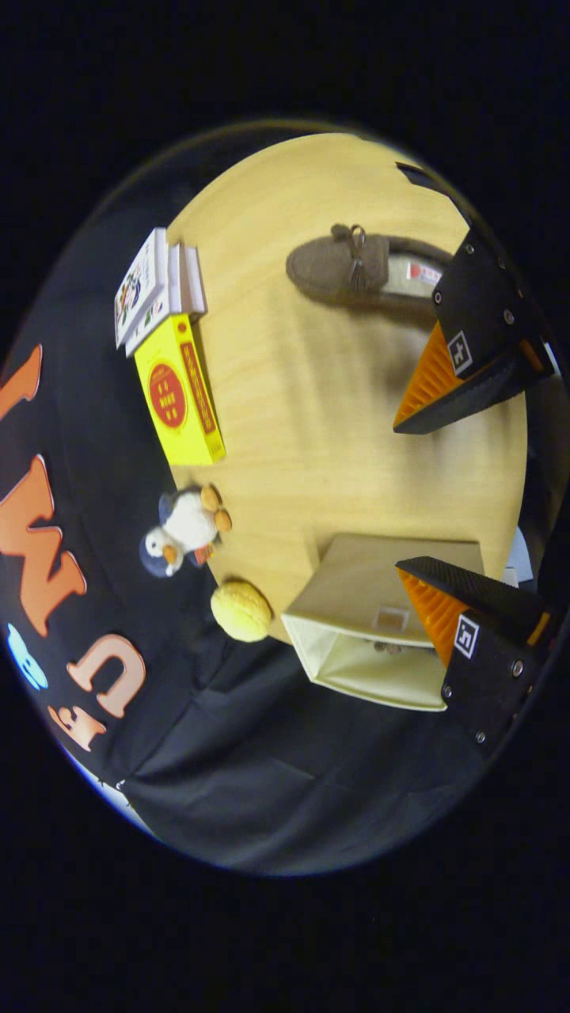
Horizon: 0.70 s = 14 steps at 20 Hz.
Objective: Open the storage box then place both shoes into the box .Put the left shoe in first, then the right shoe, with the right side of both shoes facing outward in a uniform manner.
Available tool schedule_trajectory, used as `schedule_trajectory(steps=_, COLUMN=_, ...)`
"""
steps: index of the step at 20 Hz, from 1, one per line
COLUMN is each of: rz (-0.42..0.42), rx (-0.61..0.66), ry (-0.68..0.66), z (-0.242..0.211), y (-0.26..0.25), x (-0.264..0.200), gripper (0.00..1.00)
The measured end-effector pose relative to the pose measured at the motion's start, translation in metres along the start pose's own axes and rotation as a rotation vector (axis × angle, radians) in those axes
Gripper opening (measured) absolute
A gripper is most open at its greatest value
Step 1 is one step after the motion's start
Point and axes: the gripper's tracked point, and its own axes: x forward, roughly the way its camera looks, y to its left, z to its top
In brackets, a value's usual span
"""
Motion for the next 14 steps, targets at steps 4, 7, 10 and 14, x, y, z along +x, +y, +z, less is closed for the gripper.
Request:
schedule_trajectory(steps=4, rz=-0.123, rx=0.017, ry=-0.034, z=-0.002, y=-0.072, x=-0.01, gripper=0.93)
schedule_trajectory(steps=7, rz=-0.17, rx=0.017, ry=-0.045, z=-0.005, y=-0.108, x=-0.017, gripper=0.94)
schedule_trajectory(steps=10, rz=-0.212, rx=0.014, ry=-0.037, z=-0.014, y=-0.136, x=-0.021, gripper=0.92)
schedule_trajectory(steps=14, rz=-0.278, rx=0.0, ry=-0.022, z=-0.024, y=-0.176, x=-0.014, gripper=0.87)
